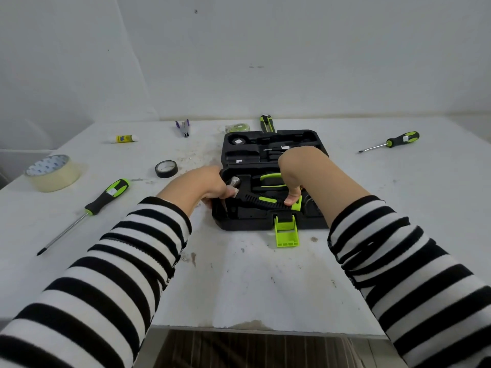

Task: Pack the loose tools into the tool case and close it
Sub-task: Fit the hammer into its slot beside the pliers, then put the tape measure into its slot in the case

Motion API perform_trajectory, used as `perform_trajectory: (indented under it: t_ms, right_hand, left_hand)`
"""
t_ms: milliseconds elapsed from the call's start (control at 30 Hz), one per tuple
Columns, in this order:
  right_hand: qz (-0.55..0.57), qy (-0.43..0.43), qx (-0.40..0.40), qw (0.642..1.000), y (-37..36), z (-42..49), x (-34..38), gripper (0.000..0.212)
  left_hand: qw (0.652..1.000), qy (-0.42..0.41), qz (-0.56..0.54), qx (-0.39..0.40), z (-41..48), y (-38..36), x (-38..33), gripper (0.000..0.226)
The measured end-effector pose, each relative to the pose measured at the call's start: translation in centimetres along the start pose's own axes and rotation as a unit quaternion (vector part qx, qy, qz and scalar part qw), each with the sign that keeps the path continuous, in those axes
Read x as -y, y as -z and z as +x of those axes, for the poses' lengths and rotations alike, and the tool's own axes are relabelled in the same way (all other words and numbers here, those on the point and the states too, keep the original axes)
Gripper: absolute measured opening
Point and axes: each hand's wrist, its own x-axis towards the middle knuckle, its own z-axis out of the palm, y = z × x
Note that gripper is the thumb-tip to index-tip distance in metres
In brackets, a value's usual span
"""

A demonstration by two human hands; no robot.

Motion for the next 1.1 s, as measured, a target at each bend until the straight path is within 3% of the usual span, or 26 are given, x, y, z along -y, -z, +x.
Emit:
perform_trajectory:
  t_ms: [133, 233, 367, 467, 567, 700, 800, 933, 1100]
  right_hand:
    - [0.012, 0.022, -0.007, 1.000, -0.1, -0.6, 0.2, 0.073]
    - [0.101, 0.043, -0.034, 0.993, -0.3, -1.2, -0.4, 0.057]
    - [0.325, 0.044, -0.240, 0.914, -2.2, 0.3, 1.0, 0.033]
    - [0.312, -0.016, -0.348, 0.884, -4.7, 2.1, 4.1, 0.043]
    - [0.304, -0.019, -0.411, 0.859, -5.6, 2.8, 4.8, 0.045]
    - [0.310, -0.020, -0.416, 0.855, -5.7, 3.2, 4.6, 0.039]
    - [0.315, -0.031, -0.416, 0.852, -5.8, 3.3, 4.8, 0.042]
    - [0.337, -0.030, -0.383, 0.860, -6.1, 3.6, 4.5, 0.053]
    - [0.313, -0.034, -0.370, 0.874, -5.7, 3.7, 4.3, 0.055]
  left_hand:
    - [0.999, -0.026, -0.027, -0.004, -0.1, -0.2, 0.7, 0.016]
    - [0.996, -0.050, -0.072, -0.004, 0.1, -0.4, 1.7, 0.022]
    - [0.993, -0.058, -0.103, -0.001, 0.8, 0.0, 3.4, 0.041]
    - [0.987, -0.058, -0.139, -0.055, 1.4, 0.1, 4.8, 0.037]
    - [0.967, -0.045, -0.151, -0.198, 2.8, 0.4, 6.5, 0.041]
    - [0.933, 0.020, -0.002, -0.360, 5.3, 1.3, 9.1, 0.041]
    - [0.928, 0.091, 0.072, -0.354, 6.7, 1.5, 10.8, 0.053]
    - [0.945, 0.102, 0.038, -0.308, 8.4, 1.1, 12.1, 0.048]
    - [0.931, 0.064, -0.041, -0.357, 8.9, 0.2, 11.8, 0.043]
